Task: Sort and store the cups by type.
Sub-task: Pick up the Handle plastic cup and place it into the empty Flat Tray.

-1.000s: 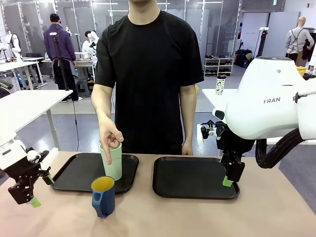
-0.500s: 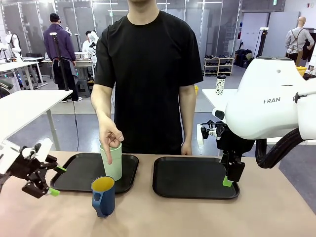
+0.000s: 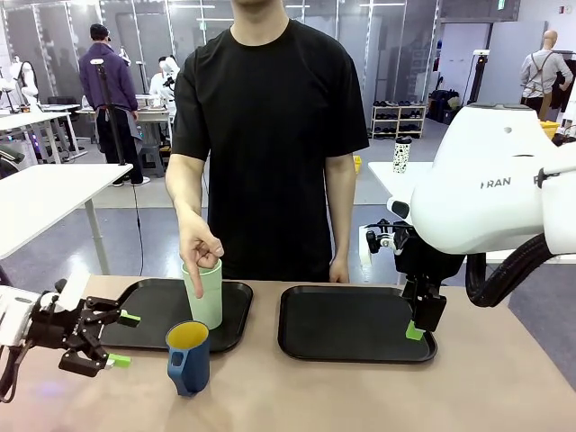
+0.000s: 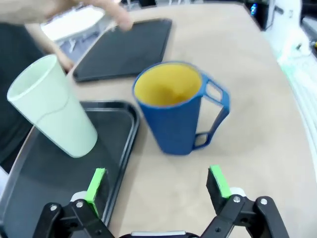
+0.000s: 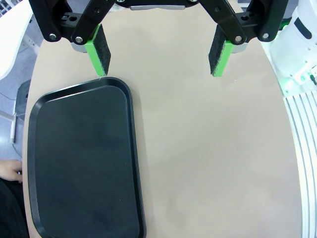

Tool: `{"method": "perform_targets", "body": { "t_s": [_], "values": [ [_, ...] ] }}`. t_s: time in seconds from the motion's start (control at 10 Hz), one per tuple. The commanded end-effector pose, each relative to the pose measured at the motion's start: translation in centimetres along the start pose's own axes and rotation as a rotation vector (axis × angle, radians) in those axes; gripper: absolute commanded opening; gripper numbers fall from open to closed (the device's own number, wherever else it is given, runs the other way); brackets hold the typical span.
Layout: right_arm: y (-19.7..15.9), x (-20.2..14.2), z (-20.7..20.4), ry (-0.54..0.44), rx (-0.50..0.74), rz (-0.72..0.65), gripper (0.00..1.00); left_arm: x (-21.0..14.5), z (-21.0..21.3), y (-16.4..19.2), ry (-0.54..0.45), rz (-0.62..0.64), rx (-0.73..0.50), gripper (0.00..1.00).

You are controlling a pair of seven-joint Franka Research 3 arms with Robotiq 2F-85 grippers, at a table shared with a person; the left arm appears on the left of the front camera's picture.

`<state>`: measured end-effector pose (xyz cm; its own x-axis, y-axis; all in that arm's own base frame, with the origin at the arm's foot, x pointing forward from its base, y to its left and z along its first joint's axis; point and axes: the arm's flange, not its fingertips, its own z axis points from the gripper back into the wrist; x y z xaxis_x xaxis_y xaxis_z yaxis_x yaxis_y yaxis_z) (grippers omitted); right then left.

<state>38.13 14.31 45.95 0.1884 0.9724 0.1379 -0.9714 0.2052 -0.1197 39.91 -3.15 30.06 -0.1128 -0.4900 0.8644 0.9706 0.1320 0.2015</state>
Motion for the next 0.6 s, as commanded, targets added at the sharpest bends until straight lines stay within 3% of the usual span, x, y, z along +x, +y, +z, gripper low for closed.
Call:
{"method": "perform_targets", "body": {
  "t_s": [0.0,0.2,0.5],
  "values": [
    [0.0,0.0,0.1,0.0,-0.003,0.0,1.0,-3.7,-0.9,-2.2,-0.094,0.011,-0.052,1.0],
    [0.0,0.0,0.1,0.0,-0.003,0.0,1.0,-4.3,-2.0,-2.1,-0.159,0.011,-0.06,1.0],
    [0.0,0.0,0.1,0.0,-0.003,0.0,1.0,-4.7,-3.3,-2.0,-0.18,0.028,-0.085,1.0]
  ]
}}
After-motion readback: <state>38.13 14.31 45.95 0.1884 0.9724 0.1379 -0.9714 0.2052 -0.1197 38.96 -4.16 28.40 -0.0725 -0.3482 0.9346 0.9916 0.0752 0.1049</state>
